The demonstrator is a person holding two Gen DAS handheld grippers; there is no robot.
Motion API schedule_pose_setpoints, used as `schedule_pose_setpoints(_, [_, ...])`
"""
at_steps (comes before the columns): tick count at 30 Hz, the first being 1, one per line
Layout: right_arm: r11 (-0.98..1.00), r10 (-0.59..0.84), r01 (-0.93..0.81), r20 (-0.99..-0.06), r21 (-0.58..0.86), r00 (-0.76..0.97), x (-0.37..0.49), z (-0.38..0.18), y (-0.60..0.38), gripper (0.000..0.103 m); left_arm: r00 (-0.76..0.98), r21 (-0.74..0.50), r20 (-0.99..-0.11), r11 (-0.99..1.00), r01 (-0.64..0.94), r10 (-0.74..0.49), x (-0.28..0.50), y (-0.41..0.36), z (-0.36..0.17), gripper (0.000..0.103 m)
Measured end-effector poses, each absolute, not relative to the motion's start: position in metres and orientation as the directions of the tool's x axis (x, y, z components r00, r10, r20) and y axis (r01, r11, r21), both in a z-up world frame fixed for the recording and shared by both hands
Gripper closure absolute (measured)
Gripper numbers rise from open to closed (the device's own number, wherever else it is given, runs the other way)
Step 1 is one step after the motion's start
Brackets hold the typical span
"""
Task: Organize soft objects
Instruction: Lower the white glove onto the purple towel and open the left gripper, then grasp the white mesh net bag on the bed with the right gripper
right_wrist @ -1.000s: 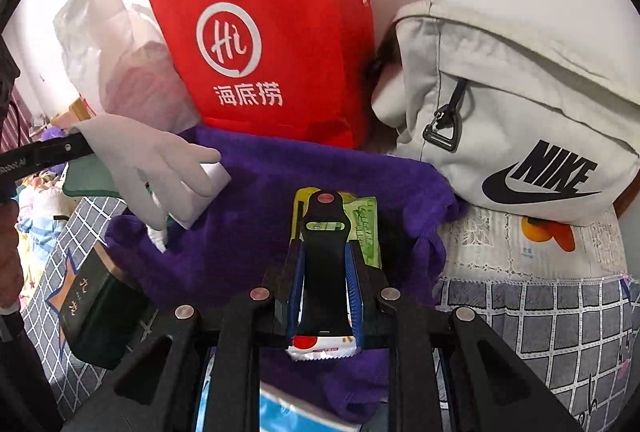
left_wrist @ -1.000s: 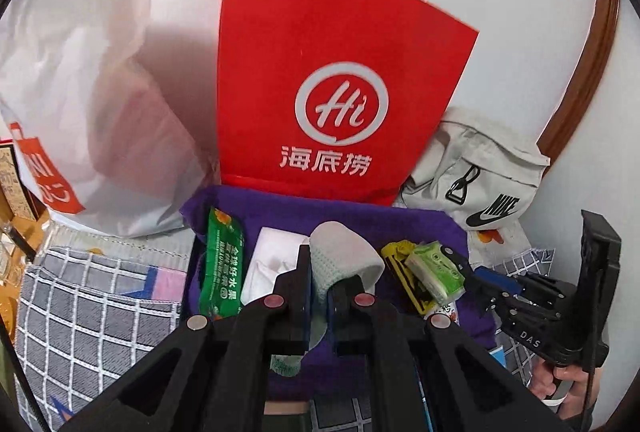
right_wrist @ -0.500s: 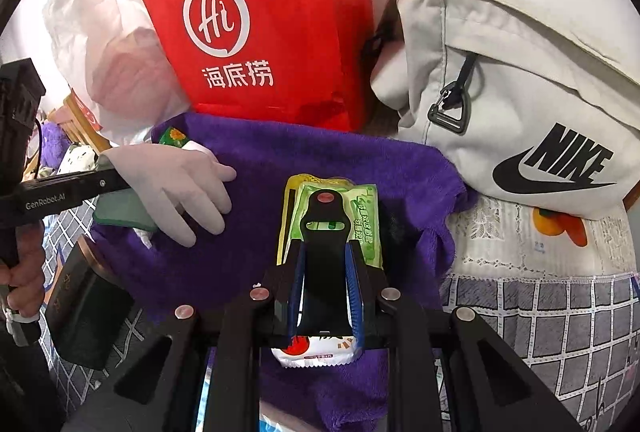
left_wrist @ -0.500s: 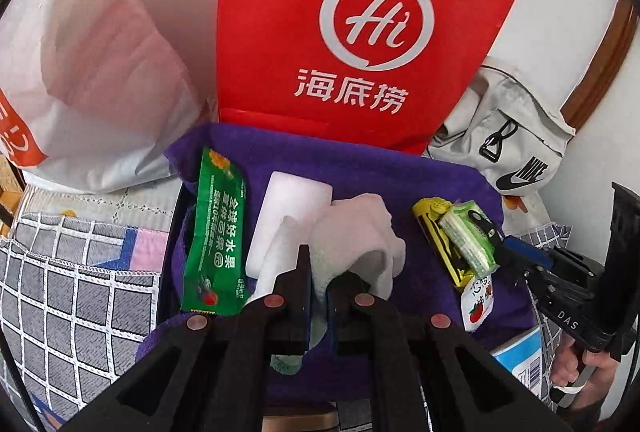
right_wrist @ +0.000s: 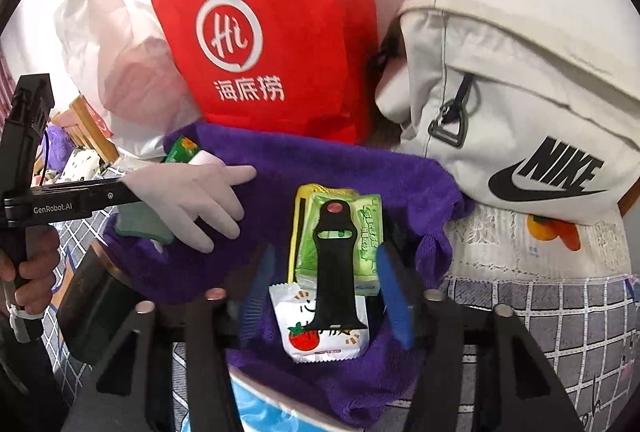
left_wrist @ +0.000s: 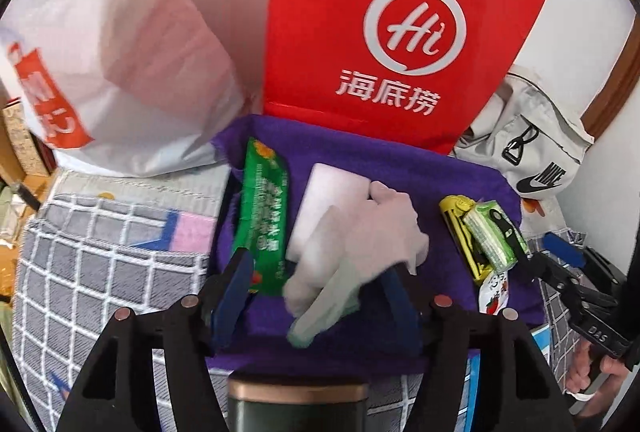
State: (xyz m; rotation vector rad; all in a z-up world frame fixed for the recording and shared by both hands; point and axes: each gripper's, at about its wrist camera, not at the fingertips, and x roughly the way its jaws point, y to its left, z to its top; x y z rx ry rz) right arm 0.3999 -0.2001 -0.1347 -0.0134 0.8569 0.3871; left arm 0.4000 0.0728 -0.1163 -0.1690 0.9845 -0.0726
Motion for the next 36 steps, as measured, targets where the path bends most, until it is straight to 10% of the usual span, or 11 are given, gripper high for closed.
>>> schedule_pose_setpoints(36, [0.811, 0.474, -0.537, -0.8, 0.233, 0.368, 0.179, -0.159, -0.086, 0.02, 0.614, -0.224, -0.779, 0.971, -0.082, -0.128, 0.214, 0.115, -0.101, 0.04])
